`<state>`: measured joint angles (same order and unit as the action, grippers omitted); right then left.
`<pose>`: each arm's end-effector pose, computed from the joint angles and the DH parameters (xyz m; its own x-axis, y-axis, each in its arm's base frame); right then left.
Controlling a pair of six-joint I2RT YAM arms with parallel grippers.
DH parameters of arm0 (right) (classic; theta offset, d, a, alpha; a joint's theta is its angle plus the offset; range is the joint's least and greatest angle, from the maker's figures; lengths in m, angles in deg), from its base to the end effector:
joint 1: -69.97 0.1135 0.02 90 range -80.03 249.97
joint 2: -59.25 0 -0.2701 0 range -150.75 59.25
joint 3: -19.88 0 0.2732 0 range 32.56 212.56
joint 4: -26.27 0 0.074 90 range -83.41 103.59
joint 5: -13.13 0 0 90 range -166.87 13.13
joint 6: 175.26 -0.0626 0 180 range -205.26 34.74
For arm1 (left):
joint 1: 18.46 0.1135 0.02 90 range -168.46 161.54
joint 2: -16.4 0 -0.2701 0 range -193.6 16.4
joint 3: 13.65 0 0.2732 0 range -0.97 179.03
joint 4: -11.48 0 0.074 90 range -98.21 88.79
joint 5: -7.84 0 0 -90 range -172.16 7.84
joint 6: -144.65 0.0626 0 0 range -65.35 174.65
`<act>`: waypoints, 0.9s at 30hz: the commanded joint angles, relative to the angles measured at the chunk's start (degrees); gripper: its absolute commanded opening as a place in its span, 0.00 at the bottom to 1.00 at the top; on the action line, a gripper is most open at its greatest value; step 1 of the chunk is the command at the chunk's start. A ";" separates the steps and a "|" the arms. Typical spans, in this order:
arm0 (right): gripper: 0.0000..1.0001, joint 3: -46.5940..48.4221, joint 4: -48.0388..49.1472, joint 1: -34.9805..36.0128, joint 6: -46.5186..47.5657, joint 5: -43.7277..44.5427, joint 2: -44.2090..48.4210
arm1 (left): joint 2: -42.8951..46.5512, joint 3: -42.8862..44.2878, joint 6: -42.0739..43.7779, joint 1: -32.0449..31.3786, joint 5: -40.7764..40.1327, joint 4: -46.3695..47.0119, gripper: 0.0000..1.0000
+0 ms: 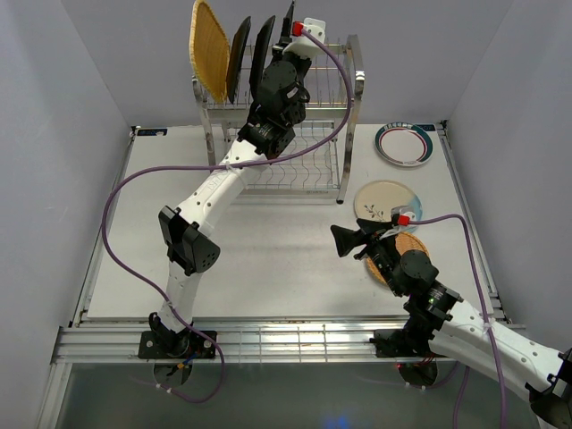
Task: Load the plates into the dish rack
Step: Insert the plate into the dish rack.
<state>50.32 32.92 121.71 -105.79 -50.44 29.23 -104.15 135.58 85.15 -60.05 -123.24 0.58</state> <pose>0.1385 0.1307 0.2666 -0.0793 0.4066 -0.9102 -0.4291 0.8102 0.3993 0.4105 -0.3093 0.5142 0.2132 0.3223 -0.9223 -0.0880 0.9465 0.3104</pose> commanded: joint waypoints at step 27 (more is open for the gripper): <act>0.89 0.00 1.50 -0.51 0.06 0.11 0.57 | 8.23 0.56 -5.98 2.38 2.06 2.26 0.55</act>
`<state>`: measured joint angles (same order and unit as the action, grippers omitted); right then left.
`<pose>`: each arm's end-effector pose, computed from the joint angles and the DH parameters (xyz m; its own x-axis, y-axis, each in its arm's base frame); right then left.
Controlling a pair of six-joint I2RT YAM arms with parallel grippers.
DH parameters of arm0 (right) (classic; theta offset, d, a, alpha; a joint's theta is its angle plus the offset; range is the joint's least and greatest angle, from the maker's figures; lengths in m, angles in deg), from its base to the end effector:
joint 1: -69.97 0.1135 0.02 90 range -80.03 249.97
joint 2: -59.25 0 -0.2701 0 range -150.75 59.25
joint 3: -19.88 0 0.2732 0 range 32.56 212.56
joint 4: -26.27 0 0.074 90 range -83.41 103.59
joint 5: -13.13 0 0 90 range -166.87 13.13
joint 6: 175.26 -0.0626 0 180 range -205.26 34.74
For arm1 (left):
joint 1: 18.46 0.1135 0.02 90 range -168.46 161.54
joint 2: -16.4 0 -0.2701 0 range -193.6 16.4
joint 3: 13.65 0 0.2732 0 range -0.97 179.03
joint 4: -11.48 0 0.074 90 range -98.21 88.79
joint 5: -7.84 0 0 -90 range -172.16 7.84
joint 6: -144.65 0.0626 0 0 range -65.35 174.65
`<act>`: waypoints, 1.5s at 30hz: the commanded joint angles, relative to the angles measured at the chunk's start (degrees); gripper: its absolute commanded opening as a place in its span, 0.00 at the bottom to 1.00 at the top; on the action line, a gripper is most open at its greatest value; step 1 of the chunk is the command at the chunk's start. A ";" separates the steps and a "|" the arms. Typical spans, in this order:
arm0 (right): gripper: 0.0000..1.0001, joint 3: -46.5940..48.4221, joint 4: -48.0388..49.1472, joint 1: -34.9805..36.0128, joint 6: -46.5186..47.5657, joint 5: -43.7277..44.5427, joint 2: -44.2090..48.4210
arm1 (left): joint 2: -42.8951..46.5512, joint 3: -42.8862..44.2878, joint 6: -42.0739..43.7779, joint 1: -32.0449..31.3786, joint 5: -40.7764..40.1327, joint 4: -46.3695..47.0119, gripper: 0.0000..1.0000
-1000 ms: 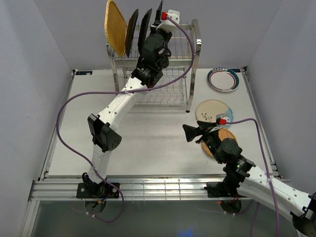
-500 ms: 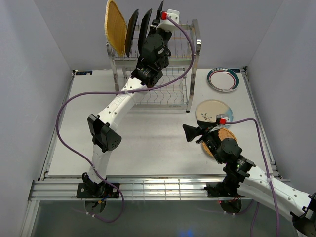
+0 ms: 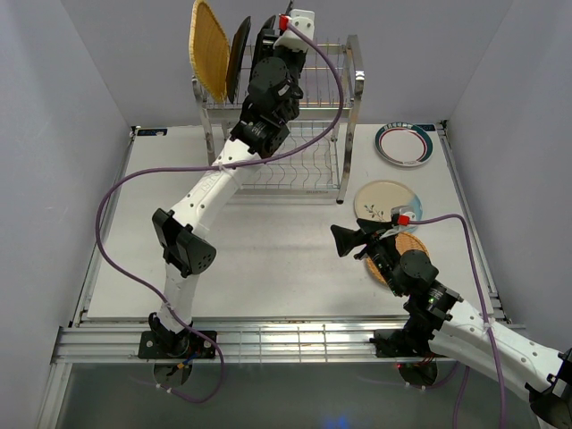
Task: Load the plates into the dish rack
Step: Insert the plate into the dish rack.
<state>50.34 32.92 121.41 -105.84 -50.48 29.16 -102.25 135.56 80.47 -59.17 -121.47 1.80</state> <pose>0.1393 0.1301 0.2666 -0.0782 0.4070 -0.9101 -0.4251 0.8121 0.3997 0.4042 -0.2955 0.5331 0.2676 0.2143 -0.9394 -0.0673 0.9767 0.2037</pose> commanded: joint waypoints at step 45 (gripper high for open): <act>0.88 1.64 3.52 -0.11 0.01 0.23 -4.36 | 17.58 -9.26 -3.44 1.34 6.09 -0.99 0.73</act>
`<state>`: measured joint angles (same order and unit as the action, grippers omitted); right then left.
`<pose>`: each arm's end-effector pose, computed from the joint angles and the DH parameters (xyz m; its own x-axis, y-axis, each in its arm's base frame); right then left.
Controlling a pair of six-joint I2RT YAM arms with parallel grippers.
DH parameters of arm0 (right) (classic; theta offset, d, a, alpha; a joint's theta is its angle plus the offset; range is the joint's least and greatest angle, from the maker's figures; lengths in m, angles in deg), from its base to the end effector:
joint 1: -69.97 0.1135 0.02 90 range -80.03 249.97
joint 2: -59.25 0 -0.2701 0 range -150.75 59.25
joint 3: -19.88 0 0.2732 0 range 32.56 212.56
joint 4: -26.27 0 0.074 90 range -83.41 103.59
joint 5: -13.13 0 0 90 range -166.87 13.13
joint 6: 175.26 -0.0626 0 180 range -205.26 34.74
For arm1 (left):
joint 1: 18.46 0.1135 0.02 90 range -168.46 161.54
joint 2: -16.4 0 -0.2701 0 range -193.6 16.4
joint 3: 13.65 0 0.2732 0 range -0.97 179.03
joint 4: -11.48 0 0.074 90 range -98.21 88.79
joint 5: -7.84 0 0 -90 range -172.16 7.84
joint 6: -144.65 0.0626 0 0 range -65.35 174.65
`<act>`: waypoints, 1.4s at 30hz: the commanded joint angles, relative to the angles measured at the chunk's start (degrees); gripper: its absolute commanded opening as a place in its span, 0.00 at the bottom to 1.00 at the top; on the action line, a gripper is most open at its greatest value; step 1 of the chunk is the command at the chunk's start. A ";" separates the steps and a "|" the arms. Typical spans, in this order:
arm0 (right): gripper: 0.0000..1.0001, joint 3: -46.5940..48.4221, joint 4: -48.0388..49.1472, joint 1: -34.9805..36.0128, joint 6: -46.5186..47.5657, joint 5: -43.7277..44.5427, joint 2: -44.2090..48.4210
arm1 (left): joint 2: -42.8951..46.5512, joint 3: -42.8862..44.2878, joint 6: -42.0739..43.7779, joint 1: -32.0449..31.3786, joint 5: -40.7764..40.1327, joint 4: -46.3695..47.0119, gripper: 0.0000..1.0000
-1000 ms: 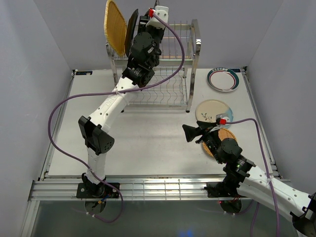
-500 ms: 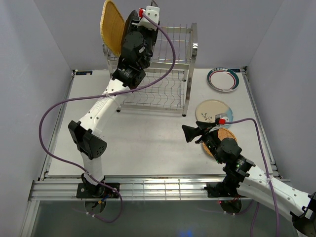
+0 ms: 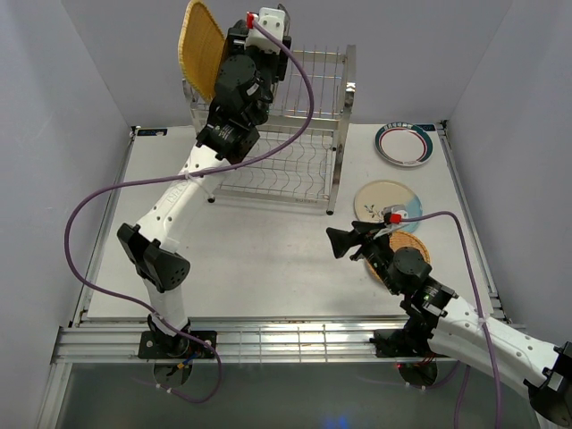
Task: Load the plates into the dish rack
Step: Insert the plate into the dish rack.
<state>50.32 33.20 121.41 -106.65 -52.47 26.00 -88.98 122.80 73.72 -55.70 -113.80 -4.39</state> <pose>0.1434 0.1384 0.2576 -0.1243 0.3769 -0.9179 -0.4403 0.8081 0.3914 0.3769 -0.2453 0.5483 0.2339 0.1716 -0.9570 0.0378 0.9820 0.1853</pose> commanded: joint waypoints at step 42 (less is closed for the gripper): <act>0.13 18.63 13.25 -18.56 2.93 -13.68 -37.05 | 15.64 -13.89 3.00 -11.37 -1.50 10.03 0.85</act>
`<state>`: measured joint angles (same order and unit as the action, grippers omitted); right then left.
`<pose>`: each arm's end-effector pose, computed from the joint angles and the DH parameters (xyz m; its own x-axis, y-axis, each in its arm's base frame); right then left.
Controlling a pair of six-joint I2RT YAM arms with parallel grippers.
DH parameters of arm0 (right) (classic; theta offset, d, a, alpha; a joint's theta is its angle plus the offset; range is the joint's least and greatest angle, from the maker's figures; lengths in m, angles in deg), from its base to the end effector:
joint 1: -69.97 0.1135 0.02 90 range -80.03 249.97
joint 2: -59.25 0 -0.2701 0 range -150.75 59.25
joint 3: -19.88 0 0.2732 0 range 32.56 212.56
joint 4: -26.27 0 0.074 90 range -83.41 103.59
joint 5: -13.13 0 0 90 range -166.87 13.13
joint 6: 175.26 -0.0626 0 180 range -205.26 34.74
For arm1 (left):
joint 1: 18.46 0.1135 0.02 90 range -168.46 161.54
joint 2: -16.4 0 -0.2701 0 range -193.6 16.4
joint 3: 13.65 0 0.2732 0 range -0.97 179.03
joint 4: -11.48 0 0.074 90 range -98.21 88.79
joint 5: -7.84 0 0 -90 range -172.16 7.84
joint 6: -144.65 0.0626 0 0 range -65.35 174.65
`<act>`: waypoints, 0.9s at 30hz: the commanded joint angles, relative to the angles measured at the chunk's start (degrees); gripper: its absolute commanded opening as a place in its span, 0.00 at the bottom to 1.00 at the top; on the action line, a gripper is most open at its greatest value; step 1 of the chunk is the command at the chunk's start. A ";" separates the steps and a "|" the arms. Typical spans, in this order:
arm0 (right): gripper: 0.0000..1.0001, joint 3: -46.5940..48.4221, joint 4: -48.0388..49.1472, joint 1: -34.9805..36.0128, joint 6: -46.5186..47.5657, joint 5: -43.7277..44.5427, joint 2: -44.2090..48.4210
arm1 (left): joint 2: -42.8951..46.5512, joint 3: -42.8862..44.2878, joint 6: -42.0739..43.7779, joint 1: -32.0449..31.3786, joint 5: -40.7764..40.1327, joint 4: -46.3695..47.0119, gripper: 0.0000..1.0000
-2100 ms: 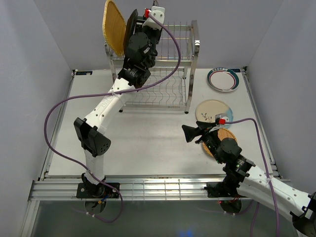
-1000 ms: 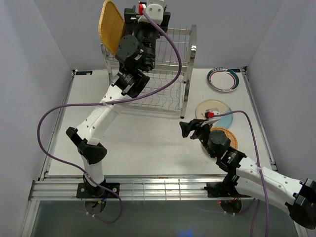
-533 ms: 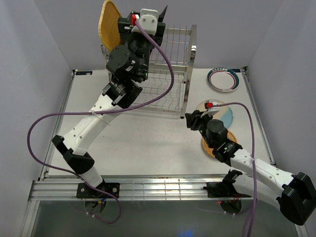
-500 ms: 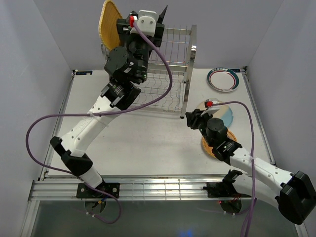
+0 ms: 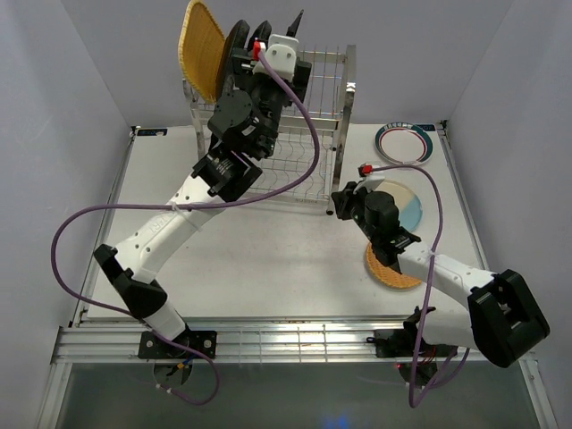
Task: Load the plates into the dish rack
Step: Insert the plate into the dish rack.
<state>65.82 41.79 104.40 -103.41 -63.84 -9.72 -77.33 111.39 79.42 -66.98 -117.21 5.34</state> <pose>0.2623 0.1627 0.2411 -0.2166 0.2195 -0.9513 -0.3147 0.9067 0.2808 0.2815 -0.2641 0.5783 0.3685 0.1010 -0.9241 0.1263 0.9794 0.1574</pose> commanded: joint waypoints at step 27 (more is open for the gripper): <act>0.08 10.69 12.49 -11.93 -4.52 -8.64 -19.71 | 37.22 -54.95 -5.34 2.63 12.27 18.40 0.86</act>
<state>72.79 48.48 94.76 -107.87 -74.87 -29.22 -40.26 60.00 74.92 -66.01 -106.17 20.16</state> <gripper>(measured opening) 0.083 0.854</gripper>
